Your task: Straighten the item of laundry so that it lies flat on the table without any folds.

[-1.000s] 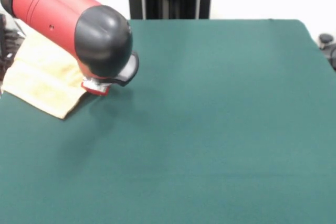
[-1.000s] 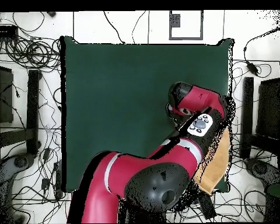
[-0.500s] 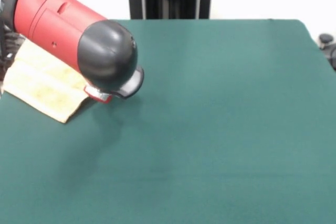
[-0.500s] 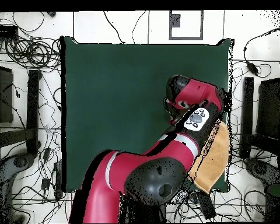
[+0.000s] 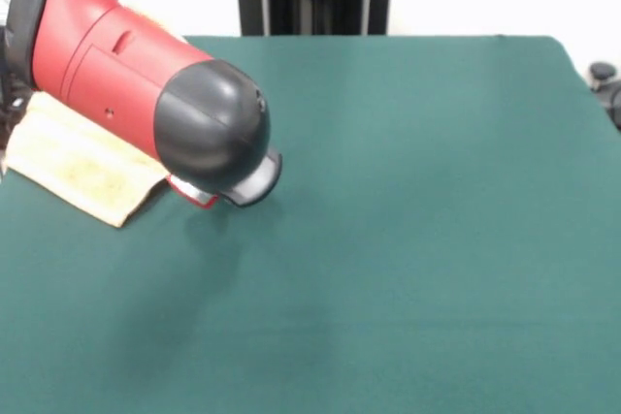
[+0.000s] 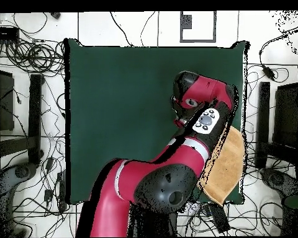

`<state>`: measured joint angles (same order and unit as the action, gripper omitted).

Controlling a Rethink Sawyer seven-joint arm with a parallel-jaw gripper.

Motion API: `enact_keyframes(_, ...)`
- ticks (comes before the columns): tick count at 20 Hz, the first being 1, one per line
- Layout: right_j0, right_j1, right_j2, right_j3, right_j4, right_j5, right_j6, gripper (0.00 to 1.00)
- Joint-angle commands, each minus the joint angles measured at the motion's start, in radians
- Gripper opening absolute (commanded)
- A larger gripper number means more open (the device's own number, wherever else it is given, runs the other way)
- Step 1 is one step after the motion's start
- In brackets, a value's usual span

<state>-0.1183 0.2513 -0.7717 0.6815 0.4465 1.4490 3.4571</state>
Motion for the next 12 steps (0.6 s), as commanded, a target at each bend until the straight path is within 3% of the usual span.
enact_keyframes(1,0.028,0.142,0.151,-0.206,0.212,-0.101,0.364,0.0)
enact_keyframes(4,0.023,0.144,0.151,-0.213,0.202,-0.089,0.346,0.0)
enact_keyframes(8,0.037,0.117,0.179,-0.15,0.178,-0.149,0.318,0.0)
enact_keyframes(12,0.034,0.127,0.172,-0.167,0.185,-0.144,0.328,0.0)
